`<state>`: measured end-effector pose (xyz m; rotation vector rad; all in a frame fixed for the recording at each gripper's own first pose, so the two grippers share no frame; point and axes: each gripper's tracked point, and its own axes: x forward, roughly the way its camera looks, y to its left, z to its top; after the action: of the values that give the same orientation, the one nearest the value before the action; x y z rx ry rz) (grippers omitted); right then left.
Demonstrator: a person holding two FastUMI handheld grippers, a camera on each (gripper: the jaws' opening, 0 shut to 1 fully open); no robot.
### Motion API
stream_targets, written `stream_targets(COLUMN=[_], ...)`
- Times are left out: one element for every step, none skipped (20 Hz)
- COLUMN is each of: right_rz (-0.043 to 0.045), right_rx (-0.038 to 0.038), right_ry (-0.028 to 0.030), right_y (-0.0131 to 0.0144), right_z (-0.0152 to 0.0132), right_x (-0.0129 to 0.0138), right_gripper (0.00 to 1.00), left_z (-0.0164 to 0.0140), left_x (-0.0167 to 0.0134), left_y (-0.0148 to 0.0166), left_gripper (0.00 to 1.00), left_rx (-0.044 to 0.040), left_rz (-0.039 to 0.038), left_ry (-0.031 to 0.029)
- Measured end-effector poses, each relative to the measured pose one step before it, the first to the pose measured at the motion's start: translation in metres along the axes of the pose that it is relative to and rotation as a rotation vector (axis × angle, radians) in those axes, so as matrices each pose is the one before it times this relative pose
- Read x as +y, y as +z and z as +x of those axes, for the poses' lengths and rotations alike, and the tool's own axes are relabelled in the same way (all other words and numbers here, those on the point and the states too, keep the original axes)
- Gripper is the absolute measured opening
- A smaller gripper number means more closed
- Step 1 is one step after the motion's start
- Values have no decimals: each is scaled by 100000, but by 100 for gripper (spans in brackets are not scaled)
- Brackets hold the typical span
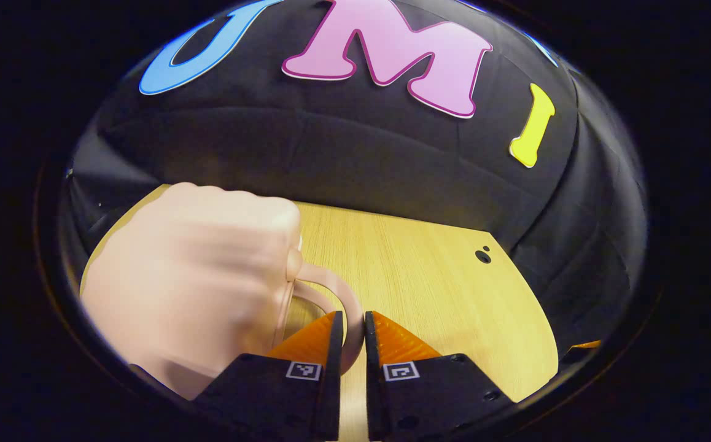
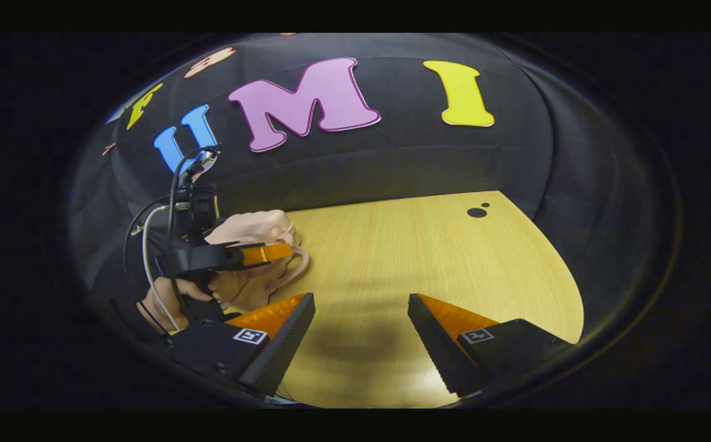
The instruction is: First open the suitcase, pack the skin care products into it, and then close the suitcase.
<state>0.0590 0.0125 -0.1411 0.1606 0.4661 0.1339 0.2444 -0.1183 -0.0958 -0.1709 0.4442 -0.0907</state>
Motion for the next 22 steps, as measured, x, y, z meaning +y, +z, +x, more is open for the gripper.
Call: stream_targets(right_rz=[862,411,-364,-935,-1377,-1470,-1397,-810,139,947,1477,1373,662,-244,-919,-601,-173,142,114,110,-134,-223], right_rx=[-711,-1412,-1269,-1482,-1246,-1075,-2036,-2391,-2336,-2062,-1660,-1840,-1845,-2032,-1495,-409,-541,-37,-148,-628,-681,-825], right_ry=[-539,-958,-1909,-2059,-875,-199,-600,-1027,-748,-325,-38,9,122,255,-176,450,1021,932,548,471,186,223], right_y=[151,352,291,323,369,268,602,725,674,411,393,623,401,217,154,8,-90,-142,-108,217,90,252], right_z=[-344,-455,-503,-567,-702,-752,-1016,-951,-987,-1095,-1154,-836,-903,-1015,-778,-554,-648,-447,-397,-490,-353,-332], right_x=[-108,-126,-309,-249,91,325,295,175,429,691,753,820,745,752,610,573,910,735,634,578,561,453], right_gripper=[98,98,98,98,98,97,97,97,98,98,98,97,97,98,98,98,97,98,97,98,98,98], left_z=[-1199,-1562,-1862,-2047,-1968,-2163,-2354,-2244,-2194,-2050,-2001,-1720,-1470,-1243,-1446,-1121,-977,-831,-742,-622,-578,-507], left_x=[-560,-731,-536,-383,170,164,186,356,470,512,8,-197,195,232,616,385,206,201,547,530,473,362], left_y=[575,1260,1362,1359,872,1094,911,1140,674,804,633,461,332,461,212,237,402,398,93,140,102,417], left_gripper=[25,40,46,61,80,93,95,95,96,96,96,96,96,96,96,96,96,96,96,96,96,96], left_rx=[-1948,-3559,-4041,-4485,-3751,-3344,-3015,-3329,-2205,-2469,-2170,-1025,-1688,-1346,-1462,-771,-1308,-841,-745,-334,-581,-1102], left_rz=[-823,-1068,-489,782,2409,2842,3541,3837,3314,1966,383,-513,-866,116,116,506,161,195,86,-52,-248,74], left_ry=[-1555,-2367,-2619,-1621,349,19,-10,947,1299,641,-907,-1592,-577,-281,1044,920,328,349,1089,927,988,662])
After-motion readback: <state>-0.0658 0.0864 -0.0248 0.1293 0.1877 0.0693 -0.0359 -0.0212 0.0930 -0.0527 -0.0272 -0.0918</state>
